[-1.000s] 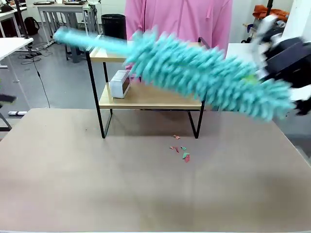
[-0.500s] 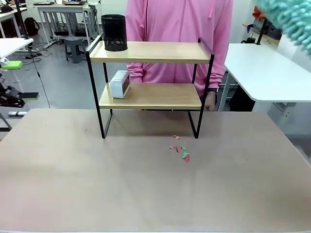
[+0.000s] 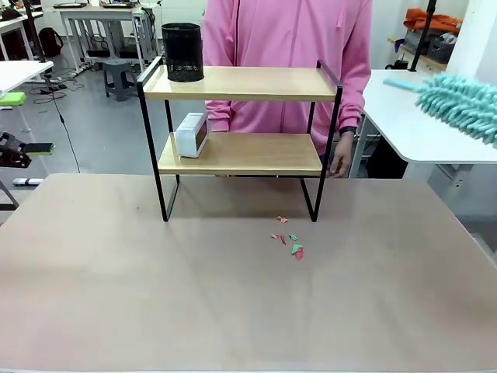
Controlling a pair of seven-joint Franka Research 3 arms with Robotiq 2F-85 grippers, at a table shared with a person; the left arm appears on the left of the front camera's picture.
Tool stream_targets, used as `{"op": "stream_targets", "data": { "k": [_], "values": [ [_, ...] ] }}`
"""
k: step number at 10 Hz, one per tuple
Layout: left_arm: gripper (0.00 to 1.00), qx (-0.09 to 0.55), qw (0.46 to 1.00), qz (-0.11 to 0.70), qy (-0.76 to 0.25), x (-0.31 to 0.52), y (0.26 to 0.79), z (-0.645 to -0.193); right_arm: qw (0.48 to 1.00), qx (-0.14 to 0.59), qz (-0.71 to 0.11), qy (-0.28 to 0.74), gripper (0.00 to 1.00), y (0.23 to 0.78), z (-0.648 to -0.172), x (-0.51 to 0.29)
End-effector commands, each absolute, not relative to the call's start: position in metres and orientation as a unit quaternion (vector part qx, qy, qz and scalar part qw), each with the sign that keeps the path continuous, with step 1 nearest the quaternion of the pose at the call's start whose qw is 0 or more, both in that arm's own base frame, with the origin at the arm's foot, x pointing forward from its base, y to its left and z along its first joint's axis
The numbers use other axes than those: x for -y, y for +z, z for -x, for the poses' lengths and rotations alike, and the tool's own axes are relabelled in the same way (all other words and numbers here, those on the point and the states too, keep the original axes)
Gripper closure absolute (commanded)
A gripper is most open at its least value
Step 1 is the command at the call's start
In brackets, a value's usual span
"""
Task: Clean the shelf.
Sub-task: Hand the Duster back to the human.
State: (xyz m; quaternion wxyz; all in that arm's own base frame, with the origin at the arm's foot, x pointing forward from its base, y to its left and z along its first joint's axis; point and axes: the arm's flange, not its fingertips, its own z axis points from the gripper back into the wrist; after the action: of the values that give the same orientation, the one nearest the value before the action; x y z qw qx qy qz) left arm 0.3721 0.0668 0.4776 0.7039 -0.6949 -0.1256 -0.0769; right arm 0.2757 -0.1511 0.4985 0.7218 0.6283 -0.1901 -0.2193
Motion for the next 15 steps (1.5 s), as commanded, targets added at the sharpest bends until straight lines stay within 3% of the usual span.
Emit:
{"op": "stream_targets", "data": {
  "k": [1, 2, 3, 13, 14, 15],
  "values": [
    [0.0, 0.122, 0.702, 0.697, -0.08, -0.069, 0.481, -0.369, 0.729, 0.16, -0.617, -0.249, 1.0, 0.48, -0.255, 0.113],
    [0.0, 0.122, 0.702, 0.697, -0.08, -0.069, 0.481, -0.369, 0.749, 0.156, -0.585, -0.268, 1.0, 0.479, -0.258, 0.11],
    [0.0, 0.122, 0.702, 0.697, -0.08, -0.069, 0.481, -0.369, 0.725, 0.17, -0.625, -0.234, 1.0, 0.493, -0.277, 0.149],
    [0.0, 0.122, 0.702, 0.697, -0.08, -0.069, 0.481, -0.369, 0.725, 0.17, -0.625, -0.234, 1.0, 0.493, -0.277, 0.149],
    [0.0, 0.122, 0.702, 0.697, -0.08, -0.069, 0.481, -0.369, 0.728, 0.163, -0.62, -0.242, 0.72, 0.492, -0.278, 0.149],
    [0.0, 0.122, 0.702, 0.697, -0.08, -0.069, 0.481, -0.369, 0.728, 0.155, -0.624, -0.237, 0.27, 0.492, -0.277, 0.148]
  ]
}}
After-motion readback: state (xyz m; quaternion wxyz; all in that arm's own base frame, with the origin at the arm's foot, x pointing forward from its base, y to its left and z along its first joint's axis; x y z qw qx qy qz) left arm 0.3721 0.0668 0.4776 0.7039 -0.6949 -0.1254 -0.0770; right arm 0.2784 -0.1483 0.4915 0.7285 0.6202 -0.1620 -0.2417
